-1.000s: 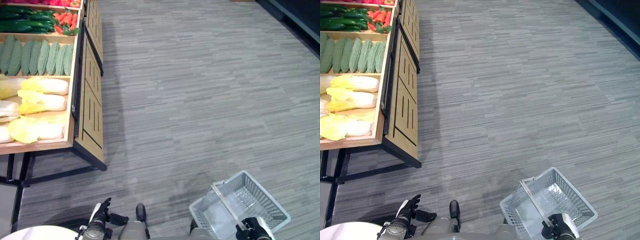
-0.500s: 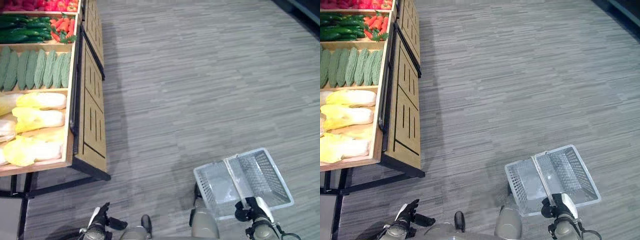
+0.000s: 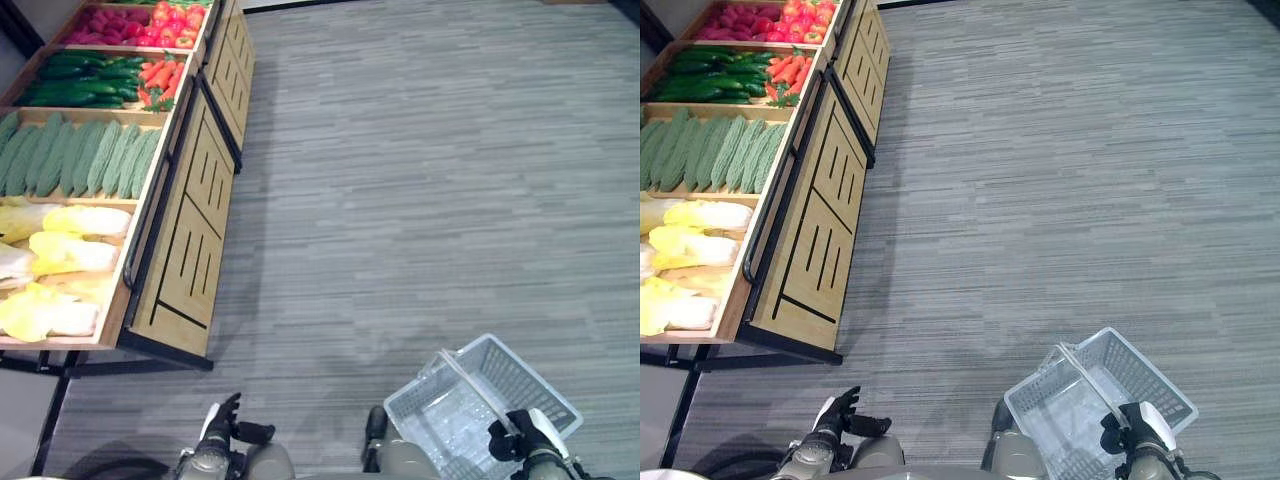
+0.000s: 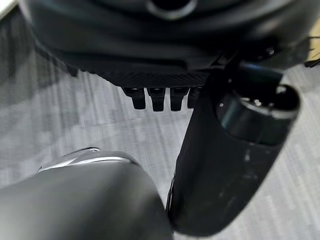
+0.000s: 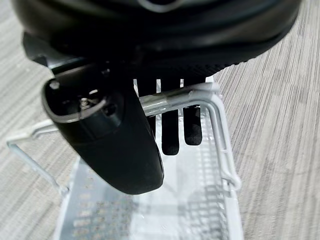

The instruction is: Get the vegetables into the basket

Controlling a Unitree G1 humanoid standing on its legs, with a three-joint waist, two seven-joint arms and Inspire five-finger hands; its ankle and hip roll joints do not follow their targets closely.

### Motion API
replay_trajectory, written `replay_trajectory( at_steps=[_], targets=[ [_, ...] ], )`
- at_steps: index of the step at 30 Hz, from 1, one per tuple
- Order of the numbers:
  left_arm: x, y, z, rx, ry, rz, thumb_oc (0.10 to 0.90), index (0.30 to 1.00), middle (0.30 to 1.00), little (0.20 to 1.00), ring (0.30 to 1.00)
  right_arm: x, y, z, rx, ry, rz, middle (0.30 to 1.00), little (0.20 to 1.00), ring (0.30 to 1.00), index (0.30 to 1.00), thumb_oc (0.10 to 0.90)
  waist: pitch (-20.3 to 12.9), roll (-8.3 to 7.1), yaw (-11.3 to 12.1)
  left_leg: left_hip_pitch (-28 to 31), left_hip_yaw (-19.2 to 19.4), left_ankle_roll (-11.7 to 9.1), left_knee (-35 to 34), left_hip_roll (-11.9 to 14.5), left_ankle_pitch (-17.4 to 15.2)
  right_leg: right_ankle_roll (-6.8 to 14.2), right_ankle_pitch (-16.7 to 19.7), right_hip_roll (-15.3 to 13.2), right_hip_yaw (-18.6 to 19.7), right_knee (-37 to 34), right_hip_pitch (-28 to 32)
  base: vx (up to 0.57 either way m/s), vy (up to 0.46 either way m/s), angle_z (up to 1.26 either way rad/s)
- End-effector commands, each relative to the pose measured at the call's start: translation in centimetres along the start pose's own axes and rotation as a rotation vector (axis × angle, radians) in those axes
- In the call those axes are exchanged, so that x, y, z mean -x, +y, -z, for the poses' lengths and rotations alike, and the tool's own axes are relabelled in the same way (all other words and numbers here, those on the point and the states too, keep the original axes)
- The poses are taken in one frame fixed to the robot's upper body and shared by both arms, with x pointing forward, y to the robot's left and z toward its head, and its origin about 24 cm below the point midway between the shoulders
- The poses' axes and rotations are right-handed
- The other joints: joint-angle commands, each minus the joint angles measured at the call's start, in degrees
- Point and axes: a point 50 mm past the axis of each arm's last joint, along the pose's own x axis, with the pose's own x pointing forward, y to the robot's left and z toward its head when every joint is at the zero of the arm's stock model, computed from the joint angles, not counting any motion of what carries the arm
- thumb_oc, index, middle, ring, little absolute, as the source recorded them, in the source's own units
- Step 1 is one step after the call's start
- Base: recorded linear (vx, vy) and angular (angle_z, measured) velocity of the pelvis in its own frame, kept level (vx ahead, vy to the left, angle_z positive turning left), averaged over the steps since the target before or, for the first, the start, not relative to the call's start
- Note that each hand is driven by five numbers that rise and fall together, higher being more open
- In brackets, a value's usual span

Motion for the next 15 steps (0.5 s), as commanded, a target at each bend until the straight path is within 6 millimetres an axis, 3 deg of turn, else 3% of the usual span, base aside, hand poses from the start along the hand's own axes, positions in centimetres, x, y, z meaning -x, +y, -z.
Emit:
replay_trajectory(
  at_steps=[1, 4, 6, 12, 13, 14, 15],
  targets=[
    [-0.1, 0.7, -0.1, -0.077, -0.014, -0.026, 0.900, 1.000, 1.000, 1.000, 1.000, -0.2, -2.8, 0.4, 0.000, -0.023, 0.113, 0.300, 0.300, 0.300, 0.300, 0.400, 0.28, 1.09, 2.20, -5.11, 1.42, 4.26, -11.02, -2.46, 7.21, 6.72, -6.88, -1.93, 1.94, 6.39, 2.63, 0.29, -0.001, -0.08],
    [0.0, 1.0, 0.3, -0.073, 0.002, -0.040, 0.900, 1.000, 1.000, 1.000, 1.000, -0.2, -2.4, 0.2, 0.003, -0.029, 0.101, 0.300, 0.300, 0.300, 0.300, 0.400, 0.36, 1.16, 2.99, -5.48, 1.61, 3.72, -14.67, -1.78, 9.87, 6.89, -8.11, -1.27, 2.40, 6.38, 5.00, 0.30, 0.042, -0.23],
    [0.1, 1.3, 0.9, -0.080, 0.023, -0.048, 0.900, 1.000, 1.000, 1.000, 1.000, -0.2, -2.0, 0.1, 0.009, -0.035, 0.088, 0.300, 0.300, 0.300, 0.300, 0.400, 0.02, 0.90, 3.41, -5.20, 1.82, 3.77, -14.47, -1.39, 10.00, 6.96, -9.41, -0.69, 3.07, 6.51, 6.78, 0.33, 0.073, -0.40],
    [0.4, 1.6, 2.0, -0.092, 0.055, -0.054, 0.900, 1.000, 1.000, 1.000, 1.000, 0.1, -0.8, 0.5, 0.000, -0.015, 0.054, 0.300, 0.300, 0.300, 0.300, 0.400, -1.75, -0.93, 4.10, -4.44, 5.23, 6.29, -12.60, -2.89, 6.94, 8.53, -10.75, -3.18, 4.78, 7.56, 9.01, 0.27, 0.149, -0.25],
    [0.3, 1.7, 1.7, -0.098, 0.045, -0.053, 0.900, 1.000, 1.000, 1.000, 1.000, 0.0, -0.6, 0.3, 0.009, -0.010, 0.044, 0.300, 0.300, 0.300, 0.300, 0.400, -1.93, -1.87, 4.33, -4.47, 5.87, 7.40, -11.52, -3.95, 4.75, 9.59, -10.00, -4.78, 5.34, 8.11, 8.70, 0.25, 0.208, -0.09],
    [0.3, 1.7, 1.7, -0.098, 0.044, -0.053, 0.900, 1.000, 1.000, 1.000, 1.000, 0.0, -0.6, 0.3, 0.009, -0.011, 0.044, 0.300, 0.300, 0.300, 0.300, 0.400, -1.98, -1.95, 4.40, -4.53, 5.97, 7.44, -11.44, -3.99, 4.65, 9.64, -10.03, -4.86, 5.43, 8.16, 8.59, 0.27, 0.251, -0.10],
    [0.2, 2.0, 1.2, -0.089, 0.025, -0.061, 0.900, 1.000, 1.000, 1.000, 1.000, -0.1, -0.4, -0.2, 0.012, -0.019, 0.039, 0.300, 0.300, 0.300, 0.300, 0.400, -1.82, -3.10, 4.61, -4.57, 6.65, 8.65, -10.61, -5.53, 2.77, 10.88, -7.71, -6.46, 6.32, 10.58, 7.23, 0.20, 0.253, -0.12]
  ],
)
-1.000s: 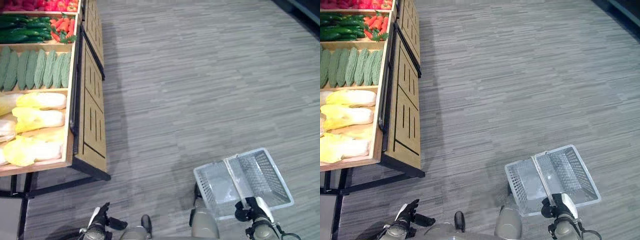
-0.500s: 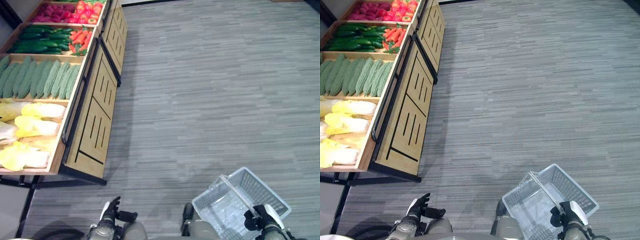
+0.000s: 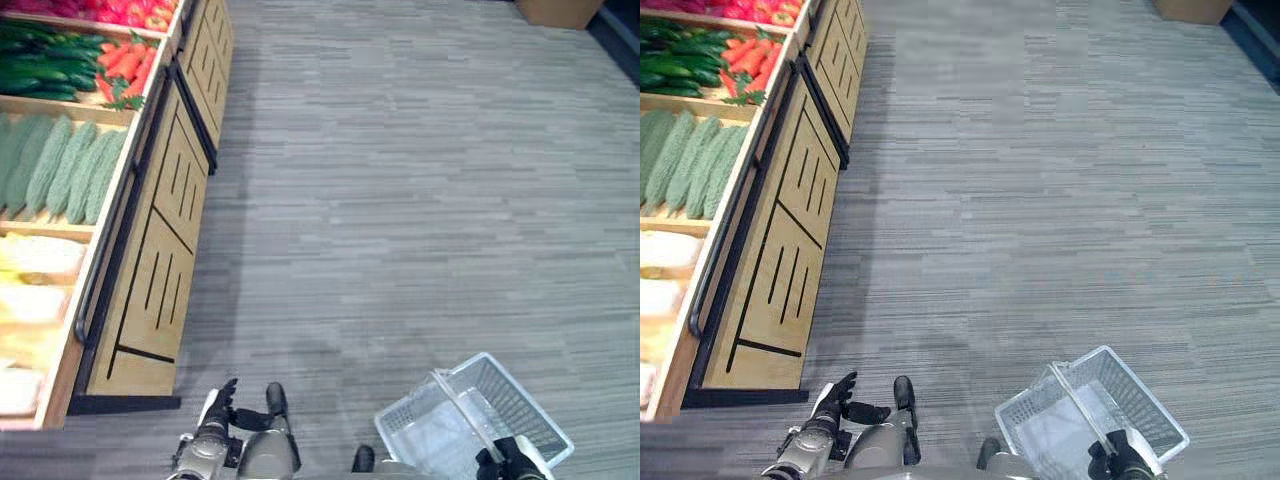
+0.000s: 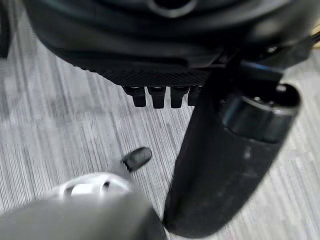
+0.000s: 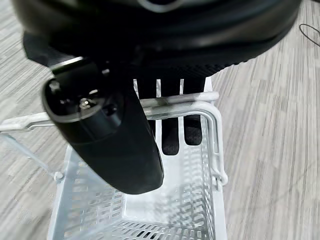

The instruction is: Get the vegetables into the basket

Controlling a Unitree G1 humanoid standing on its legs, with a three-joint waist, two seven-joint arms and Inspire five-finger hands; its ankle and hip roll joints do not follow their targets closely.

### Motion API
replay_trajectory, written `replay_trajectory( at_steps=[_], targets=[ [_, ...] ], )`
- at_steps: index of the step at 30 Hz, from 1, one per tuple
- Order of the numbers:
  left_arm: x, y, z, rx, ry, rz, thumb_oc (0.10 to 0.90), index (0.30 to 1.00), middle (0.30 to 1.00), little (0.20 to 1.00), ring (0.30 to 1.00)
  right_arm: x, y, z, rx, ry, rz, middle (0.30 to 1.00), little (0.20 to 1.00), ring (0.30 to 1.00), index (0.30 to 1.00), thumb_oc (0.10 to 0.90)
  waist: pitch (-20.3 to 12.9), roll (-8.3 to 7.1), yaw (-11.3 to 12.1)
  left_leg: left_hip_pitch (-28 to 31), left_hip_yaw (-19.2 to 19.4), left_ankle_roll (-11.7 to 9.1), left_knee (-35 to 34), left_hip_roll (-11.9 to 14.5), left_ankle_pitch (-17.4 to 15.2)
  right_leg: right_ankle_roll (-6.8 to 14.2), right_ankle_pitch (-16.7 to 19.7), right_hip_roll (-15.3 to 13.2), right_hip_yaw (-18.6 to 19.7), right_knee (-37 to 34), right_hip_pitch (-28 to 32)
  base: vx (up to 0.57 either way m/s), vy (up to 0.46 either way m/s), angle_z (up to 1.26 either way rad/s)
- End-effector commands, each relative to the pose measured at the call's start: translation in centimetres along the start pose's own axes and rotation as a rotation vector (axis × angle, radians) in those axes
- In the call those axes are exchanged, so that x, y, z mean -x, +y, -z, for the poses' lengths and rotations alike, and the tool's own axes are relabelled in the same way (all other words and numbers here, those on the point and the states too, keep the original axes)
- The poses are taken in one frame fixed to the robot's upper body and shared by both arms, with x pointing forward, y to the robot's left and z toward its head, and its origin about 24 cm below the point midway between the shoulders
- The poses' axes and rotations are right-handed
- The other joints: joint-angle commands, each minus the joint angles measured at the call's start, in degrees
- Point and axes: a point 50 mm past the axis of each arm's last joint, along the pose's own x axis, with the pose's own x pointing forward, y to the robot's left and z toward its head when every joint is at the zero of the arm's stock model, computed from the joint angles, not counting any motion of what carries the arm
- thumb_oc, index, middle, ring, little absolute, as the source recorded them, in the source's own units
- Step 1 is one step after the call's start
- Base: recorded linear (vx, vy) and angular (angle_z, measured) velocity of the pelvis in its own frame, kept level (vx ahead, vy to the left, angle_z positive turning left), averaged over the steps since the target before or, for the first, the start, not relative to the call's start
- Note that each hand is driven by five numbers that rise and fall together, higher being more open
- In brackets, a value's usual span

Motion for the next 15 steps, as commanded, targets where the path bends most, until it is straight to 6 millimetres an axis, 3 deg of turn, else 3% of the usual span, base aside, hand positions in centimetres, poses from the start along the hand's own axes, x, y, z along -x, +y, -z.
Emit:
replay_trajectory(
  at_steps=[1, 4, 7, 10, 12, 14, 15],
  targets=[
    [0.2, 0.9, 0.6, -0.019, -0.008, -0.042, 0.900, 1.000, 1.000, 1.000, 1.000, -0.9, -4.6, -1.6, 0.020, -0.086, 0.146, 0.300, 0.300, 0.300, 0.300, 0.400, -0.49, -1.05, 2.38, -5.45, 0.24, -4.16, 6.49, 0.80, -2.70, 5.32, 2.33, -5.30, 2.77, 11.33, -5.71, 0.24, 0.322, -0.22],
    [-0.1, 1.6, -0.4, -0.008, -0.037, -0.068, 0.900, 1.000, 1.000, 1.000, 1.000, -1.2, -4.4, -3.0, 0.034, -0.121, 0.141, 0.300, 0.300, 0.300, 0.300, 0.400, 1.16, -0.50, 1.90, -1.11, 0.41, -2.26, 4.27, -0.60, -4.81, 6.21, 8.26, -5.56, 3.78, 23.09, -11.93, 0.18, 0.245, -0.13],
    [-0.2, 1.9, -0.6, 0.001, -0.038, -0.080, 0.900, 1.000, 1.000, 1.000, 1.000, -1.2, -4.2, -3.2, 0.039, -0.122, 0.136, 0.300, 0.300, 0.300, 0.300, 0.400, 1.76, 0.28, 1.07, 1.65, -0.66, -2.26, 2.79, -1.03, -5.36, 5.33, 8.16, -4.89, 3.99, 22.94, -15.68, 0.21, 0.063, 0.25],
    [-0.2, 2.0, -0.4, -0.004, -0.023, -0.080, 0.900, 1.000, 1.000, 1.000, 1.000, -1.2, -4.2, -3.1, 0.029, -0.117, 0.137, 0.300, 0.300, 0.300, 0.300, 0.400, 3.07, 1.00, -0.47, 4.90, -4.47, -3.11, 3.06, -1.80, -7.39, 4.28, 5.51, -3.04, 6.47, 13.49, -19.64, 0.29, -0.083, 0.39],
    [-0.2, 2.0, -0.4, -0.009, -0.023, -0.079, 0.900, 1.000, 1.000, 1.000, 1.000, -1.2, -4.3, -3.2, 0.028, -0.118, 0.139, 0.300, 0.300, 0.300, 0.300, 0.400, 3.18, 0.92, -0.79, 5.40, -5.17, -3.30, 3.32, -1.89, -7.82, 4.36, 5.92, -2.99, 6.99, 11.31, -19.56, 0.16, -0.072, 0.69],
    [-0.3, 2.1, -0.1, -0.023, -0.009, -0.079, 0.900, 1.000, 1.000, 1.000, 1.000, -1.2, -4.3, -2.7, 0.029, -0.105, 0.136, 0.300, 0.300, 0.300, 0.300, 0.400, 3.32, 0.49, -2.51, 7.36, -8.90, -4.27, 4.48, -2.55, -10.15, 5.49, 8.89, -3.34, 12.75, 4.08, -22.57, 0.32, -0.173, 0.90],
    [-0.2, 2.2, 0.3, -0.020, 0.007, -0.083, 0.900, 1.000, 1.000, 1.000, 1.000, -1.1, -4.2, -2.6, 0.029, -0.101, 0.130, 0.300, 0.300, 0.300, 0.300, 0.400, 3.23, 0.35, -3.06, 8.05, -9.73, -4.31, 4.59, -2.58, -10.71, 5.85, 9.57, -3.48, 13.45, 3.26, -22.91, 0.37, -0.217, 1.25]
  ],
)
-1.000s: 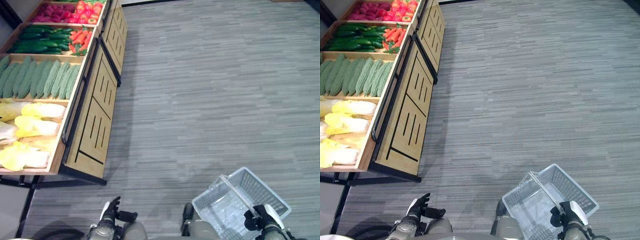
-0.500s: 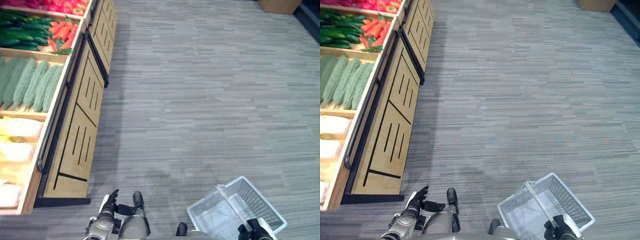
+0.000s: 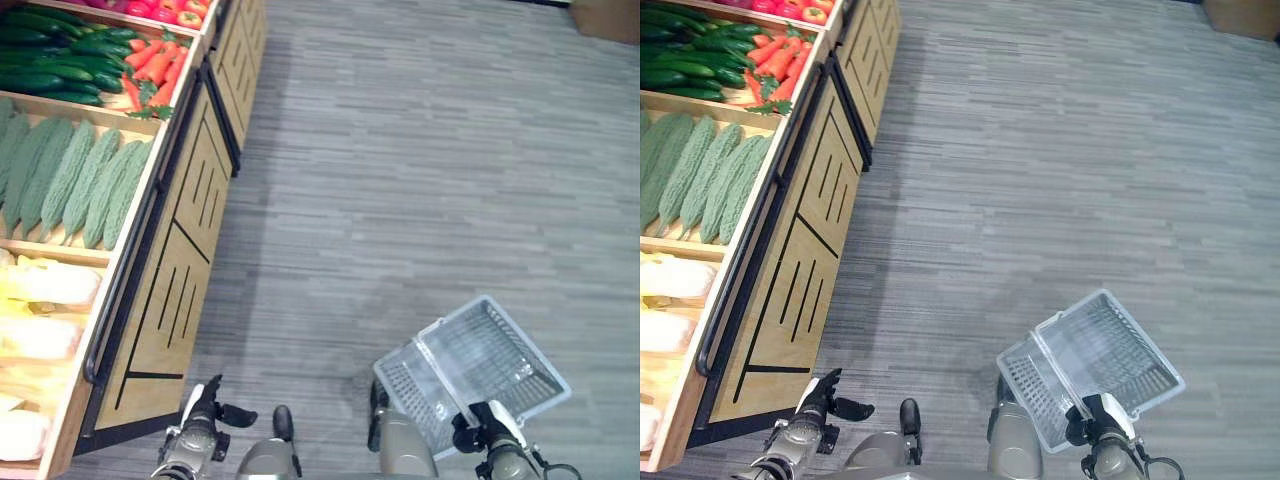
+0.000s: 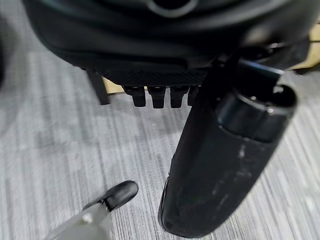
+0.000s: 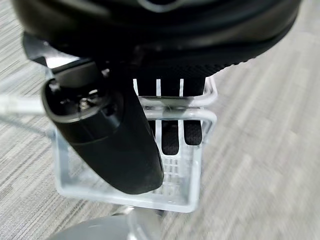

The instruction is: Get the vegetables into the basket

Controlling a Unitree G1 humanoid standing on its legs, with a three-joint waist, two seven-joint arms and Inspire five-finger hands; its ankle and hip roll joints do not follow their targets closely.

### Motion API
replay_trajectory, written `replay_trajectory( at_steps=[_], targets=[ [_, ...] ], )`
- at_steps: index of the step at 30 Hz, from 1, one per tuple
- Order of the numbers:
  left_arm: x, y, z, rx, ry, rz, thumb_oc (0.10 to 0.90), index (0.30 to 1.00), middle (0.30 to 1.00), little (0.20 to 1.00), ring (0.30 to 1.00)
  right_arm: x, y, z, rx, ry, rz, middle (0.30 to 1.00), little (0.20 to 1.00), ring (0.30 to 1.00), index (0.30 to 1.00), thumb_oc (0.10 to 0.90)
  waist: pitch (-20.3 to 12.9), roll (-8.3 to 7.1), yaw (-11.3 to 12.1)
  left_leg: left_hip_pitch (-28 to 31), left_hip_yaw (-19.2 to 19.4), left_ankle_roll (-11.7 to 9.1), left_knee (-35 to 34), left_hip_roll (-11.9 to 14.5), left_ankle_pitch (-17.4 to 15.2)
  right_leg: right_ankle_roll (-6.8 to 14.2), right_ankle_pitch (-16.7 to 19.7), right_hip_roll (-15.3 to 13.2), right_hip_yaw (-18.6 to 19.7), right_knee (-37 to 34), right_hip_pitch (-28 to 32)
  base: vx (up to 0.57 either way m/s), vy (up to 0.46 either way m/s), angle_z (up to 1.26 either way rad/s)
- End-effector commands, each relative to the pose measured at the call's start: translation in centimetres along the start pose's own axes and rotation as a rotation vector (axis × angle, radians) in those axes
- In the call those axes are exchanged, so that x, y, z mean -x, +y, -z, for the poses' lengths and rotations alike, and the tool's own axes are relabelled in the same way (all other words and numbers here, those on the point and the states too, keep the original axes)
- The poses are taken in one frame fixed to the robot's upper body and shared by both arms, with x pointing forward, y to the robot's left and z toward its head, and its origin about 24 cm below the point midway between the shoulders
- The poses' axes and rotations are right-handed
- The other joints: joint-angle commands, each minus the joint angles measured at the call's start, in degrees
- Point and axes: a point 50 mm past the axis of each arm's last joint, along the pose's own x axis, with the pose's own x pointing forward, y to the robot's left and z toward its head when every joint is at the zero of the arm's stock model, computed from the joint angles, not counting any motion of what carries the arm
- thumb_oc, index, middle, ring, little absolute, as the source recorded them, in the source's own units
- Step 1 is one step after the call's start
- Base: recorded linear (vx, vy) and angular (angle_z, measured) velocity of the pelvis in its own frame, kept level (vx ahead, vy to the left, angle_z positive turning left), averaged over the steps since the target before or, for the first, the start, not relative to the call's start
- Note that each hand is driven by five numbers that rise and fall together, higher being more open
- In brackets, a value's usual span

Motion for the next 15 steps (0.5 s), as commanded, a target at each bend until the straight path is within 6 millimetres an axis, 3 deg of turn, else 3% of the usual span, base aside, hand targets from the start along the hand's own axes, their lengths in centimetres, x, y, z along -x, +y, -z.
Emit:
replay_trajectory(
  at_steps=[1, 4, 7, 11, 12, 15],
  targets=[
    [-0.1, 0.5, -0.4, 0.011, -0.031, -0.029, 0.900, 1.000, 1.000, 1.000, 1.000, -0.1, -3.8, 1.9, 0.019, 0.040, 0.112, 0.300, 0.300, 0.300, 0.300, 0.400, 1.24, 0.72, -1.45, -1.71, -0.48, -2.08, 5.15, -1.07, -0.78, 3.38, 0.67, -0.31, 1.62, 6.01, -1.00, 0.26, -0.204, 1.34],
    [0.1, 0.5, 0.3, 0.023, -0.014, -0.026, 0.900, 1.000, 1.000, 1.000, 1.000, 0.2, -3.7, 2.7, 0.022, 0.064, 0.103, 0.300, 0.300, 0.300, 0.300, 0.400, 0.77, 0.38, -1.51, -1.15, -2.48, -2.44, 6.41, -1.04, -1.46, 2.79, 0.80, -0.09, 1.85, 6.47, 0.54, 0.18, -0.197, 0.64],
    [0.5, -0.1, 1.7, 0.076, 0.041, -0.026, 0.900, 1.000, 1.000, 1.000, 1.000, 0.1, -5.2, 3.1, 0.057, 0.075, 0.123, 0.300, 0.300, 0.300, 0.300, 0.400, -0.09, 1.36, -0.62, -1.73, -5.30, -4.57, 9.27, 1.22, 0.80, 0.59, -1.25, 1.78, -2.22, 7.94, 2.66, 0.18, -0.315, 0.66],
    [0.5, -0.2, 1.3, 0.063, 0.031, -0.018, 0.900, 1.000, 1.000, 1.000, 1.000, -0.1, -5.9, 2.8, 0.063, 0.061, 0.140, 0.300, 0.300, 0.300, 0.300, 0.400, 0.23, 1.58, -0.47, -3.27, -6.14, -5.60, 11.66, 1.97, 2.16, -0.52, -2.54, 2.13, -4.00, 8.35, 3.56, 0.07, -0.203, 0.53],
    [0.4, -0.6, 0.9, 0.045, 0.021, -0.005, 0.900, 1.000, 1.000, 1.000, 1.000, -0.1, -6.6, 2.8, 0.065, 0.057, 0.158, 0.300, 0.300, 0.300, 0.300, 0.400, 0.60, 1.49, -0.60, -6.19, -4.49, -6.33, 17.13, 2.83, 3.95, -1.72, -4.10, 2.01, -6.18, 8.49, 5.34, 0.09, -0.232, 0.66],
    [0.2, -0.8, -0.1, 0.030, -0.009, 0.004, 0.900, 1.000, 1.000, 1.000, 1.000, 0.3, -6.4, 4.2, 0.038, 0.116, 0.165, 0.300, 0.300, 0.300, 0.300, 0.400, 1.15, 1.86, -1.06, -8.93, 3.47, -6.38, 19.21, 6.69, 7.40, -3.06, -6.75, 1.49, -10.46, 8.95, 8.41, 0.09, -0.201, 1.04]
  ],
)
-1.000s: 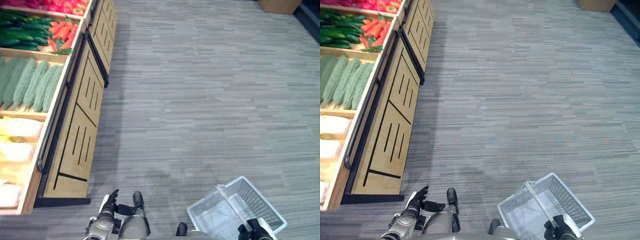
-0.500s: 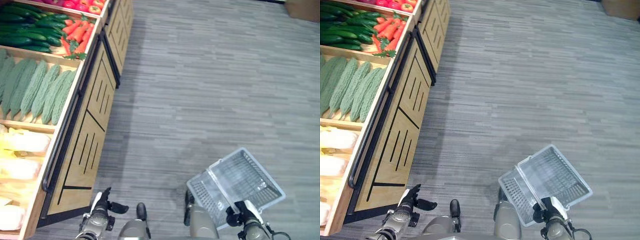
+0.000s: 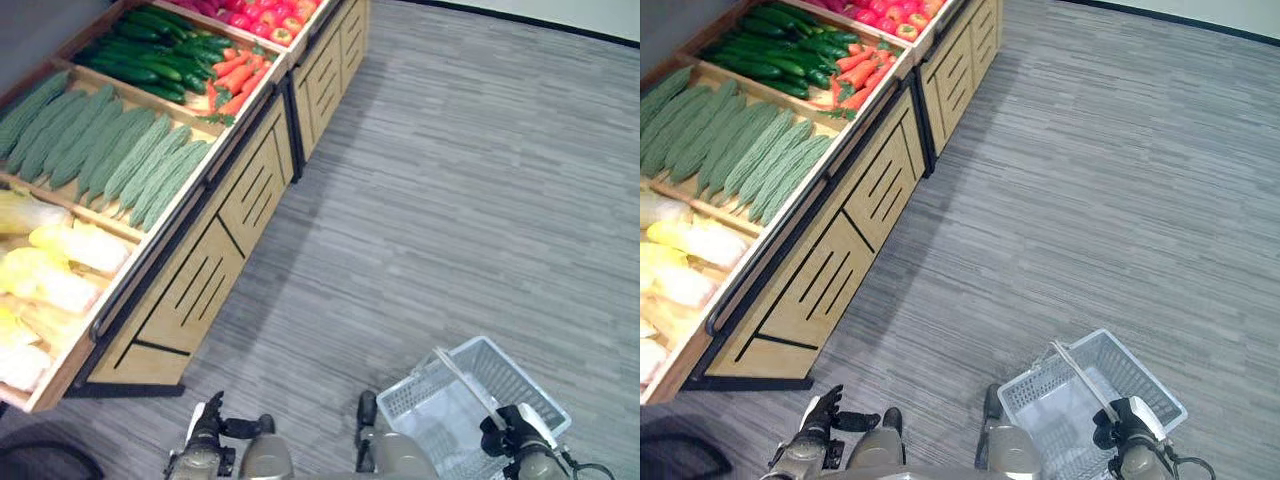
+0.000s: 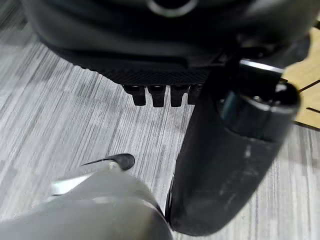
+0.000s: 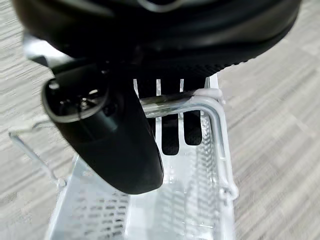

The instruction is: Get the vegetables into the basket

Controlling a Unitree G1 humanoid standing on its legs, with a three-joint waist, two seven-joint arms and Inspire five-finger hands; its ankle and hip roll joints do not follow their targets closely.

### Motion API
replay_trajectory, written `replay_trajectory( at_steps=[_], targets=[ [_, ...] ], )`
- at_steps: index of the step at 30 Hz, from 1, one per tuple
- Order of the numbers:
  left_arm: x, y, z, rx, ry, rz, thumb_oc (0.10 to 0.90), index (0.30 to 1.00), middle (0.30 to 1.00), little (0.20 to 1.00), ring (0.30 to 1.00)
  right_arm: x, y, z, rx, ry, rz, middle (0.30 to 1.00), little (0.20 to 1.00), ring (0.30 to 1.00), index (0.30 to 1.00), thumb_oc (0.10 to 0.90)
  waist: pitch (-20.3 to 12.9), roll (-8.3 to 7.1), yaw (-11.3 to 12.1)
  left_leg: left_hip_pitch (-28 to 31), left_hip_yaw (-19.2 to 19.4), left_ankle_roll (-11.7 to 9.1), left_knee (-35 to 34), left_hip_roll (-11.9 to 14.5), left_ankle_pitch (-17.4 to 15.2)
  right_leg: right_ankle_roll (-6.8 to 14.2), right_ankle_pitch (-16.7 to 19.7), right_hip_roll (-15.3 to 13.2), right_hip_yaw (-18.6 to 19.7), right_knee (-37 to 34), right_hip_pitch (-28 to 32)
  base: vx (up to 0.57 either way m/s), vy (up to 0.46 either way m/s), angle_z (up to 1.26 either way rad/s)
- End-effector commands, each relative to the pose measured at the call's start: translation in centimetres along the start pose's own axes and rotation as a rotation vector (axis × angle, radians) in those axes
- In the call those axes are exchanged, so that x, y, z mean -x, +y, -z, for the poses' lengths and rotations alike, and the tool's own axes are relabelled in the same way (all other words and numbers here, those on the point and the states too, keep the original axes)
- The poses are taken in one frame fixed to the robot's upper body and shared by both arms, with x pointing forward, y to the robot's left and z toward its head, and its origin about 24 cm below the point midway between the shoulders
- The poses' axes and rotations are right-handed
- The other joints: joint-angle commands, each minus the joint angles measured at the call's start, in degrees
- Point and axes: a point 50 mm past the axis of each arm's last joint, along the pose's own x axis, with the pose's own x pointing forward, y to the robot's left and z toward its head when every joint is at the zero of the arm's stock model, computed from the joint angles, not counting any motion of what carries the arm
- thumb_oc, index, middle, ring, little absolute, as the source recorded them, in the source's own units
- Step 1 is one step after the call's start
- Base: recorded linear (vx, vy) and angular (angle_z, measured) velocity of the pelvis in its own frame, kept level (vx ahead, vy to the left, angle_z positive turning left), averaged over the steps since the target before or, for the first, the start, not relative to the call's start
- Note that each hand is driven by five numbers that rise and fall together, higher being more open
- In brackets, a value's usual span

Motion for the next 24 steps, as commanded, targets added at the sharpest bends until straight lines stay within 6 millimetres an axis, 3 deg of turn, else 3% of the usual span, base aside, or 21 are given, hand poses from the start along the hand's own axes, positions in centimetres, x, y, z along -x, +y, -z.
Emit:
replay_trajectory(
  at_steps=[1, 3, 4, 5, 7, 8, 9, 10, 12, 15, 16, 24],
  targets=[
    [0.2, 1.2, 0.9, -0.046, 0.014, -0.032, 0.900, 1.000, 1.000, 1.000, 1.000, 0.3, -2.9, 2.6, 0.002, 0.055, 0.109, 0.300, 0.300, 0.300, 0.300, 0.400, -0.05, -0.41, -0.56, 1.75, 11.85, 4.24, 3.97, 0.36, -5.96, 5.04, -2.11, -3.89, 4.08, 8.33, -1.44, 0.07, -0.127, 1.17],
    [0.0, 1.3, 0.8, -0.058, 0.017, -0.034, 0.900, 1.000, 1.000, 1.000, 1.000, 0.6, -2.4, 3.3, -0.019, 0.084, 0.107, 0.300, 0.300, 0.300, 0.300, 0.400, -0.43, 0.17, -1.06, 0.71, 18.02, 3.99, -0.88, 1.98, -5.22, 5.11, -3.26, -4.10, 1.16, 7.87, 0.28, 0.13, -0.072, 0.62],
    [0.1, 1.4, 0.8, -0.060, 0.022, -0.039, 0.900, 1.000, 1.000, 1.000, 1.000, 0.8, -2.1, 3.7, -0.026, 0.094, 0.102, 0.300, 0.300, 0.300, 0.300, 0.400, -0.71, 0.61, -1.08, -0.03, 20.55, 3.49, -4.48, 2.45, -3.26, 5.38, -3.78, -3.97, -0.48, 7.53, 1.38, 0.22, -0.005, 0.82],
    [0.0, 1.3, 0.7, -0.064, 0.019, -0.038, 0.900, 1.000, 1.000, 1.000, 1.000, 0.8, -2.1, 3.8, -0.031, 0.099, 0.105, 0.300, 0.300, 0.300, 0.300, 0.400, -1.03, 0.80, -0.94, -0.04, 20.72, 2.63, -5.99, 2.57, -3.03, 5.90, -4.60, -3.91, -0.73, 7.55, 1.98, 0.23, 0.040, 1.04],
    [0.1, 1.5, 1.0, -0.081, 0.026, -0.046, 0.900, 1.000, 1.000, 1.000, 1.000, 0.9, -1.8, 3.7, -0.035, 0.090, 0.100, 0.300, 0.300, 0.300, 0.300, 0.400, -1.26, 1.52, -0.93, -0.15, 23.00, 2.45, -10.26, 3.49, 0.98, 5.82, -4.60, -3.50, -2.52, 7.02, 3.03, 0.20, 0.077, 0.70],
    [0.1, 1.7, 1.2, -0.091, 0.035, -0.050, 0.900, 1.000, 1.000, 1.000, 1.000, 0.9, -1.8, 3.6, -0.032, 0.085, 0.098, 0.300, 0.300, 0.300, 0.300, 0.400, -1.54, 1.32, -1.03, 0.43, 22.90, 1.50, -10.81, 3.36, 0.86, 6.30, -5.93, -3.91, -2.61, 7.23, 4.23, 0.17, 0.086, 0.27],
    [0.1, 1.8, 1.4, -0.087, 0.041, -0.055, 0.900, 1.000, 1.000, 1.000, 1.000, 0.8, -1.7, 3.3, -0.033, 0.077, 0.095, 0.300, 0.300, 0.300, 0.300, 0.400, -1.70, 1.70, -0.87, 0.71, 23.43, 2.75, -11.03, 3.46, 0.42, 6.08, -5.51, -3.47, -3.04, 7.13, 4.24, 0.21, 0.055, 0.20],
    [0.1, 1.8, 1.4, -0.088, 0.042, -0.054, 0.900, 1.000, 1.000, 1.000, 1.000, 0.8, -1.7, 3.4, -0.032, 0.078, 0.094, 0.300, 0.300, 0.300, 0.300, 0.400, -1.81, 1.39, -1.02, 1.28, 22.66, 2.00, -11.26, 2.91, -0.22, 6.51, -6.45, -3.81, -2.59, 7.32, 4.72, 0.11, 0.113, 0.14],
    [0.2, 2.1, 1.9, -0.089, 0.057, -0.067, 0.900, 1.000, 1.000, 1.000, 1.000, 0.8, -1.4, 2.9, -0.032, 0.062, 0.089, 0.300, 0.300, 0.300, 0.300, 0.400, -2.13, 1.61, -0.70, 1.31, 23.57, 3.19, -11.93, 2.61, 0.29, 6.48, -5.92, -3.95, -2.87, 7.42, 5.11, 0.16, 0.151, -0.04],
    [0.3, 2.4, 2.2, -0.102, 0.066, -0.070, 0.900, 1.000, 1.000, 1.000, 1.000, 0.8, -1.0, 2.8, -0.029, 0.060, 0.078, 0.300, 0.300, 0.300, 0.300, 0.400, -2.65, 0.54, -0.51, 2.32, 23.71, 3.38, -11.16, 0.68, -1.89, 7.69, -6.87, -6.06, -1.90, 7.88, 7.01, 0.27, 0.197, -0.07],
    [0.3, 2.4, 2.2, -0.102, 0.059, -0.070, 0.900, 1.000, 1.000, 1.000, 1.000, 0.8, -0.7, 2.8, -0.027, 0.064, 0.070, 0.300, 0.300, 0.300, 0.300, 0.400, -2.80, -0.34, -0.08, 1.62, 24.29, 4.49, -9.58, -0.69, -4.01, 9.04, -5.58, -8.11, -1.65, 7.37, 7.40, 0.19, 0.234, 0.04],
    [0.1, 3.0, 1.4, -0.080, 0.032, -0.090, 0.900, 1.000, 1.000, 1.000, 1.000, 0.5, -0.2, 1.7, -0.014, 0.048, 0.051, 0.300, 0.300, 0.300, 0.300, 0.400, -3.13, -2.12, 1.03, 0.60, 24.19, 6.72, -8.36, -3.78, -7.71, 11.58, -0.85, -11.14, -0.70, 7.38, 6.57, 0.11, 0.155, 0.11]
  ],
)
